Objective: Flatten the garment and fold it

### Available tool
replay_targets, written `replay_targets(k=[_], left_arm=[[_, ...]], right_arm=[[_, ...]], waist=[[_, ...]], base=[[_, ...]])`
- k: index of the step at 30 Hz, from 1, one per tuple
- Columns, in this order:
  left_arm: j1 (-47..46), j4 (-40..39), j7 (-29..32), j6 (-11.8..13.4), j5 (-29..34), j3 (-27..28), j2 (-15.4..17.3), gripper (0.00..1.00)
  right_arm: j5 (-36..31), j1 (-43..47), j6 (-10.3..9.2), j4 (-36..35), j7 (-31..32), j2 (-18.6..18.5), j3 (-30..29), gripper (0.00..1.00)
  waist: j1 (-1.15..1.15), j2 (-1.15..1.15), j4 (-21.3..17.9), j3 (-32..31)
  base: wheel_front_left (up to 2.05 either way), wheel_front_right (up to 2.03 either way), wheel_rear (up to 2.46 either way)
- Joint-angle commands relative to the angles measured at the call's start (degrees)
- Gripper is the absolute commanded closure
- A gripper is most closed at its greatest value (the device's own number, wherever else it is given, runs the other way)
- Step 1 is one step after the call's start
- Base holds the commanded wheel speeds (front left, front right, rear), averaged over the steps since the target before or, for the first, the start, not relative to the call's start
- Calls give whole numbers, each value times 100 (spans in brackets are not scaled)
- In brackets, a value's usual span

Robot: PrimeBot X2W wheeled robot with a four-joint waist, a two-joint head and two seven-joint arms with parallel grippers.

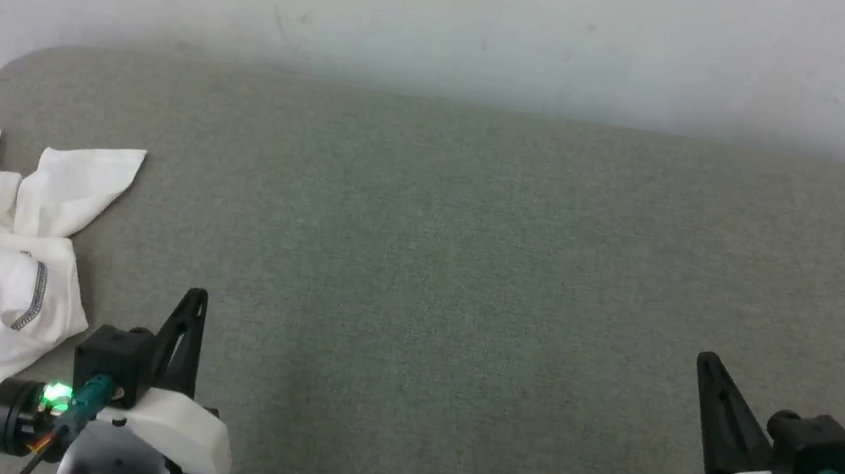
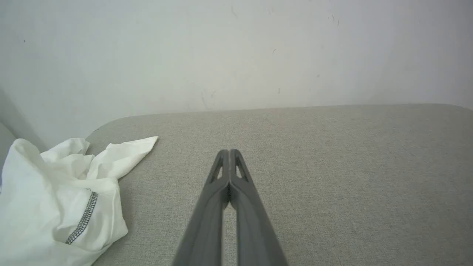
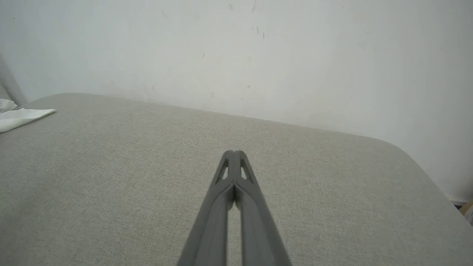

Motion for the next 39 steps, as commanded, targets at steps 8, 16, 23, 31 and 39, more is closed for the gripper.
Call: replay_targets(k=[8,16,23,31,39], left_arm=[[-69,-26,-1,37,38,-1,-7,100],[-16,34,-57,-4,-34,-36,0,0],[-49,48,-141,1,-135,-77,-1,0],[-86,60,-236,20,-282,-102,-1,0],[-107,71,-332,44,-447,-111,-2,0]], right_arm=[[-42,-84,-12,7,4,18,-10,100],[33,20,0,3,-54,-1,-47,0],[113,36,-1,-3,-139,0,-119,0],[208,67,-2,-59,-235,1,-210,0],[261,99,-3,-145,-330,2,-278,0]], waist=[[0,0,0,0],[0,0,-3,0],[0,0,17,-1],[0,0,129,0],[0,0,394,0]], base=[[0,0,0],[0,0,0],[0,0,0],[0,0,0],[0,0,0]])
